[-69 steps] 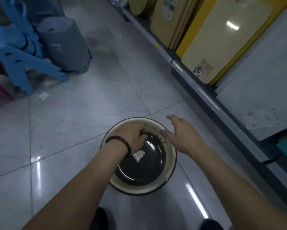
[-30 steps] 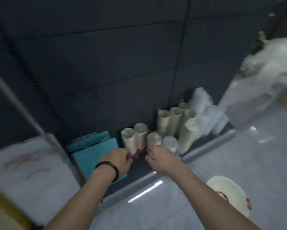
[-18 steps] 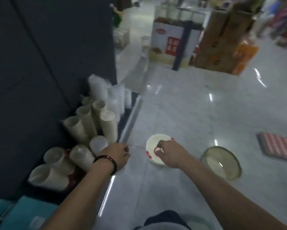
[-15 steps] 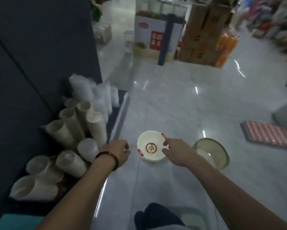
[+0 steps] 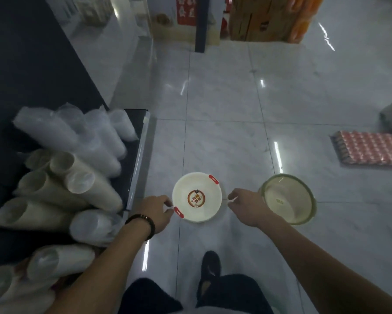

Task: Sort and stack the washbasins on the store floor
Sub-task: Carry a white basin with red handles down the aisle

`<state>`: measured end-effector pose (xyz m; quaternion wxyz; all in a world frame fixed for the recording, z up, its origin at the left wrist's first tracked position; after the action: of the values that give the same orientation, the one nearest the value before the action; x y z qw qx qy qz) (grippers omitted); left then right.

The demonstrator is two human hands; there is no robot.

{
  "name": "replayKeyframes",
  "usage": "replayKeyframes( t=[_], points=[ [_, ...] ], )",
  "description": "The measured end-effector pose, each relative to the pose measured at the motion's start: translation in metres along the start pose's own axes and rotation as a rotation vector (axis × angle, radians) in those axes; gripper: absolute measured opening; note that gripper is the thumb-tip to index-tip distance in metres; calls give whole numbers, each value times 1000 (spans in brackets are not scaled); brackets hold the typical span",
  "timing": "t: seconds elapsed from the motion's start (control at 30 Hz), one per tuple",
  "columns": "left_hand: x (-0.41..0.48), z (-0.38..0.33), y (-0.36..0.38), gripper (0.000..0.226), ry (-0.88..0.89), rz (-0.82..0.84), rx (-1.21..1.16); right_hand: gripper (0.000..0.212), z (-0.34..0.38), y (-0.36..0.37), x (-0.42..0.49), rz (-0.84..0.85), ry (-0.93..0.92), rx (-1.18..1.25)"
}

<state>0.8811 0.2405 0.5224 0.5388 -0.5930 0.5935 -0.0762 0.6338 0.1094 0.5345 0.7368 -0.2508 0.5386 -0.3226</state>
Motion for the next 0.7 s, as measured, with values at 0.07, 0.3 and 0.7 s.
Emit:
replayKeyframes(
  t=[0.07, 0.3, 0.7],
  points=[
    [32, 6, 4, 31, -52, 29, -49, 35, -3, -1, 34, 59, 57, 62],
    [180, 30, 39, 50, -205, 175, -276, 25, 1, 37, 180, 263, 306, 191],
    [463, 171, 290, 70, -788, 229, -711, 38, -71, 201, 541, 279, 397, 97]
  ],
)
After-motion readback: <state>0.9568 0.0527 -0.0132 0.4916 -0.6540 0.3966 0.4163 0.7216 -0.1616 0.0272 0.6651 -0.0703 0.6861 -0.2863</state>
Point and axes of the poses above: each hand's wrist, its own x-axis towards the middle knuckle, its own y-axis out of the palm, z = x × y, the point moved 1 cm from there along x, towards the middle knuckle, and after that the axes turned 6 degrees about y, right-handed, at the moved point
